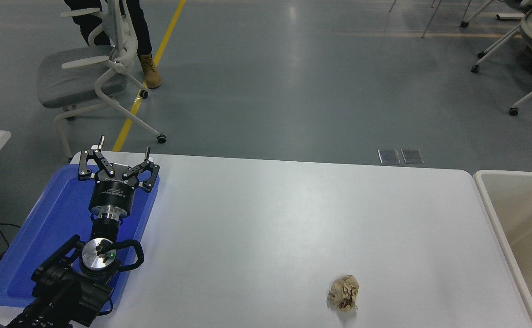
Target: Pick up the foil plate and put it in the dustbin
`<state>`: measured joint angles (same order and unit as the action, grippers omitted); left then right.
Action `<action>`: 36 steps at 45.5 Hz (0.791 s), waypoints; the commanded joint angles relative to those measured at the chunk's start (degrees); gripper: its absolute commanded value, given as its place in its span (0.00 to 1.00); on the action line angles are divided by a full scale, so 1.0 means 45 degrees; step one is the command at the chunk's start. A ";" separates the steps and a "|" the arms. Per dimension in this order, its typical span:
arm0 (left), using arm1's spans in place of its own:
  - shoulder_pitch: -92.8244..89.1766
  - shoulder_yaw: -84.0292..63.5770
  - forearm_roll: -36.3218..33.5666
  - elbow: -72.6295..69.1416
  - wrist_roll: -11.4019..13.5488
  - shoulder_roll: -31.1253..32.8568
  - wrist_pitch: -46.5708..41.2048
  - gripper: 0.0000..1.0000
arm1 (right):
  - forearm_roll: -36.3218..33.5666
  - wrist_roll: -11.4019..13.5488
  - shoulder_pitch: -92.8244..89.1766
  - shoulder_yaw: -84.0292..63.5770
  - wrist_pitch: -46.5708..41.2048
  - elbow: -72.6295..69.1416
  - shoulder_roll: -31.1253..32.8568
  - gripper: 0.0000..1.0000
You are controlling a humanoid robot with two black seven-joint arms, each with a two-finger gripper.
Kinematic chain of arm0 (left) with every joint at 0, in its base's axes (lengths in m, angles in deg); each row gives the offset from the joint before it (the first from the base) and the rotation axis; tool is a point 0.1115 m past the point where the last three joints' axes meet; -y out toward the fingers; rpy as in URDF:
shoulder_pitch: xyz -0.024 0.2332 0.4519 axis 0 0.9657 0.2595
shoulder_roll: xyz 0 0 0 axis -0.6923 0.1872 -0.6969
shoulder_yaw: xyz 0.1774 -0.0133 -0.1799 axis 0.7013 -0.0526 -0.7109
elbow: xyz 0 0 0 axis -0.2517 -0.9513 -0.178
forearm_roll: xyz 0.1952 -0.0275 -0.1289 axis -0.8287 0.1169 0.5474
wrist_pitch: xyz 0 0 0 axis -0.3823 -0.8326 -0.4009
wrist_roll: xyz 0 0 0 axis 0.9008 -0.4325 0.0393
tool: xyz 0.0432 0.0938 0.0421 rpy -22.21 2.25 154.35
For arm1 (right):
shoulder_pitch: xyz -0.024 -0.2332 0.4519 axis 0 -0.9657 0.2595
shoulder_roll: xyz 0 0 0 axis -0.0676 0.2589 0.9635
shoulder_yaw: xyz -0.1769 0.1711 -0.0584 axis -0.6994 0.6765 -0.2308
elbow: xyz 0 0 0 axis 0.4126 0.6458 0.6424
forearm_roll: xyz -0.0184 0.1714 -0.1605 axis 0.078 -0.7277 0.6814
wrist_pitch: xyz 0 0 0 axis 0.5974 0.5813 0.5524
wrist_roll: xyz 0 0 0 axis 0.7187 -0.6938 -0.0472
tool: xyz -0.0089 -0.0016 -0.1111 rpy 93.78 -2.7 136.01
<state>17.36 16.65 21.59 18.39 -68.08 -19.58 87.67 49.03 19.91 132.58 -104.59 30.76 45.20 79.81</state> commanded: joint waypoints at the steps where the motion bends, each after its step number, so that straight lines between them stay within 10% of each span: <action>1: 0.0000 0.0000 0.0007 0.0000 0.0000 0.0000 0.0001 1.00 | 0.0095 -0.0089 0.0907 -0.0095 -0.0073 -0.0087 -0.0028 1.00; 36: 0.0000 0.0000 -0.0013 0.0000 0.0000 0.0000 0.0001 1.00 | 0.0154 0.0360 0.8464 -0.2614 -0.0561 -1.0259 0.1769 1.00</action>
<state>17.36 16.65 21.54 18.39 -68.06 -19.58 87.68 49.66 20.65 156.68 -111.47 28.38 18.61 85.06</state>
